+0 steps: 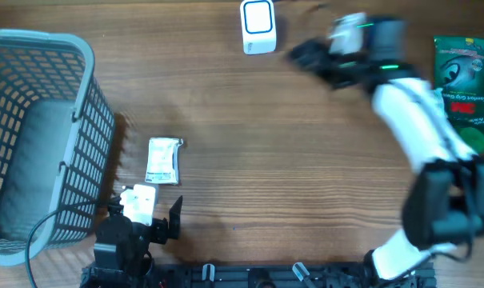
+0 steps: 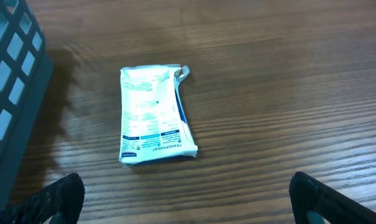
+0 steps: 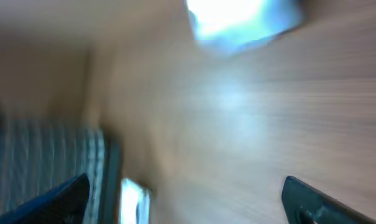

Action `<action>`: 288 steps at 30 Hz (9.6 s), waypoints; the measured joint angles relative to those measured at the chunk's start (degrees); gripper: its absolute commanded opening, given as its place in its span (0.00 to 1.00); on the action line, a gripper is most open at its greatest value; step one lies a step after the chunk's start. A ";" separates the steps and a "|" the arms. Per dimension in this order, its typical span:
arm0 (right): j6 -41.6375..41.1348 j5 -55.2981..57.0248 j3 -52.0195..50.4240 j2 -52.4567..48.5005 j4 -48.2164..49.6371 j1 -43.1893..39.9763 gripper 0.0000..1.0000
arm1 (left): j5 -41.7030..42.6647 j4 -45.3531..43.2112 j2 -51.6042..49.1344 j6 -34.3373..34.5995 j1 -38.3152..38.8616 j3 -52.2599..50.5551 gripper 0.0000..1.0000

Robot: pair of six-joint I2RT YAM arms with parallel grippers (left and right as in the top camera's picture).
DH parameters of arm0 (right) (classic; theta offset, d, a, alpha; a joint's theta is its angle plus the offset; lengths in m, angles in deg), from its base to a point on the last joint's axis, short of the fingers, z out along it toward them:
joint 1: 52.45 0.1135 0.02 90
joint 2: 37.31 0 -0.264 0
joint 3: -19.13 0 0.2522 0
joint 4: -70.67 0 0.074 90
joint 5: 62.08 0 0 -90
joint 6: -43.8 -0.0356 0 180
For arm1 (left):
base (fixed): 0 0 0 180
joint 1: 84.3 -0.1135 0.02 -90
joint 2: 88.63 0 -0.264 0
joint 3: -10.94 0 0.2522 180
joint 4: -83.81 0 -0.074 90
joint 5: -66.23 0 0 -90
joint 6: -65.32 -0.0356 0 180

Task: Scan the item barcode

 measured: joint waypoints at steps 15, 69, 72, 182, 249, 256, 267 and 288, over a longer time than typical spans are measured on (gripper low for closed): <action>-14.47 -14.12 -1.18 -22.23 42.23 33.79 0.05 | 0.00 0.00 -0.04 0.00 0.00 0.00 1.00; 68.17 17.14 -0.52 -13.49 -0.92 20.02 1.00 | 0.00 0.00 -0.04 0.00 0.00 0.00 1.00; 67.54 19.19 -0.48 -15.74 -0.61 20.02 1.00 | 0.00 0.00 -0.04 0.00 0.00 0.00 1.00; 53.40 40.11 29.24 -18.18 8.81 13.84 0.29 | 0.00 0.00 -0.07 0.00 0.00 0.00 1.00; 16.09 19.63 36.70 41.86 -46.99 -27.50 1.00 | 0.00 -0.02 0.00 0.00 0.00 0.00 1.00; 18.27 21.18 37.44 64.87 -65.51 -26.82 1.00 | 0.00 -0.02 0.00 0.00 0.00 0.00 1.00; 18.49 26.12 36.89 69.79 -73.05 -25.14 1.00 | 0.00 0.00 0.00 0.00 0.00 0.00 1.00; 14.29 27.87 -40.04 102.71 -6.05 -14.95 1.00 | 0.00 0.00 0.00 0.00 0.00 0.00 1.00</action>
